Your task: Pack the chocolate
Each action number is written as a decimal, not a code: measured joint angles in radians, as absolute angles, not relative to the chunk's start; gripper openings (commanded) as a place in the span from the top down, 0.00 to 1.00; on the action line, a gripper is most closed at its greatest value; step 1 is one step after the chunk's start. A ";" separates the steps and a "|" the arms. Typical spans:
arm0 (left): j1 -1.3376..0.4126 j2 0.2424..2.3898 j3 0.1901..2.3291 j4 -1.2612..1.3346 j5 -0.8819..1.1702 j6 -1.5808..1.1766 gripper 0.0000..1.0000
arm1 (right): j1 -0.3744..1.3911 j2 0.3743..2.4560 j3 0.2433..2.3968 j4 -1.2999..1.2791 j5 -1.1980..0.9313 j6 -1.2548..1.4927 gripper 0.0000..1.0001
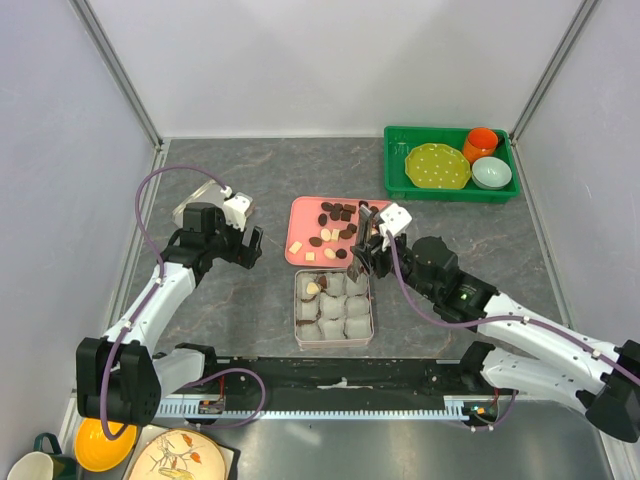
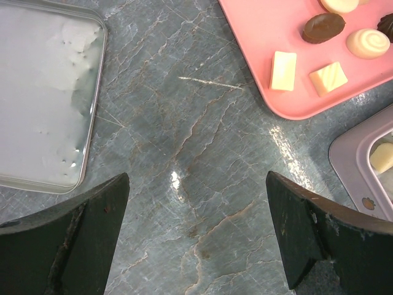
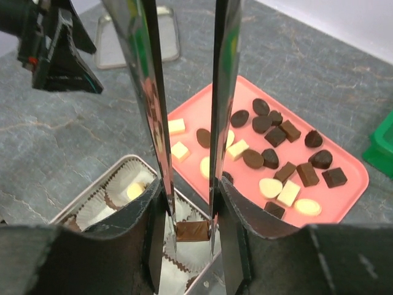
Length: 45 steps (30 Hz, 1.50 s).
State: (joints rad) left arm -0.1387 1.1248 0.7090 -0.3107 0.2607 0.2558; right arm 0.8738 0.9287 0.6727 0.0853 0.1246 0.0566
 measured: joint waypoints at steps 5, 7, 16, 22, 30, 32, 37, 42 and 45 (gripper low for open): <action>-0.139 1.125 0.709 -0.313 0.260 0.256 0.01 | 0.874 0.952 0.638 0.089 0.126 0.059 0.53; -0.139 1.125 0.709 -0.313 0.260 0.256 0.01 | 0.874 0.957 0.632 0.093 0.126 0.059 0.53; -0.139 1.124 0.709 -0.313 0.260 0.256 0.01 | 0.874 0.964 0.630 0.119 0.128 0.060 0.44; -0.139 1.124 0.709 -0.314 0.260 0.256 0.01 | 0.874 0.964 0.630 0.120 0.128 0.060 0.48; -0.139 1.110 0.709 -0.318 0.260 0.256 0.01 | 0.874 0.968 0.633 0.163 0.135 0.053 0.54; -0.139 1.109 0.709 -0.318 0.260 0.256 0.01 | 0.875 0.990 0.647 0.194 0.139 0.045 0.55; -0.139 1.108 0.709 -0.320 0.259 0.256 0.01 | 0.875 1.119 0.701 0.346 0.161 0.010 0.57; -0.139 1.108 0.709 -0.320 0.254 0.256 0.01 | 0.875 1.318 0.780 0.482 0.183 -0.022 0.57; -0.139 1.108 0.709 -0.321 0.245 0.256 0.01 | 0.873 1.441 0.837 0.542 0.187 -0.029 0.55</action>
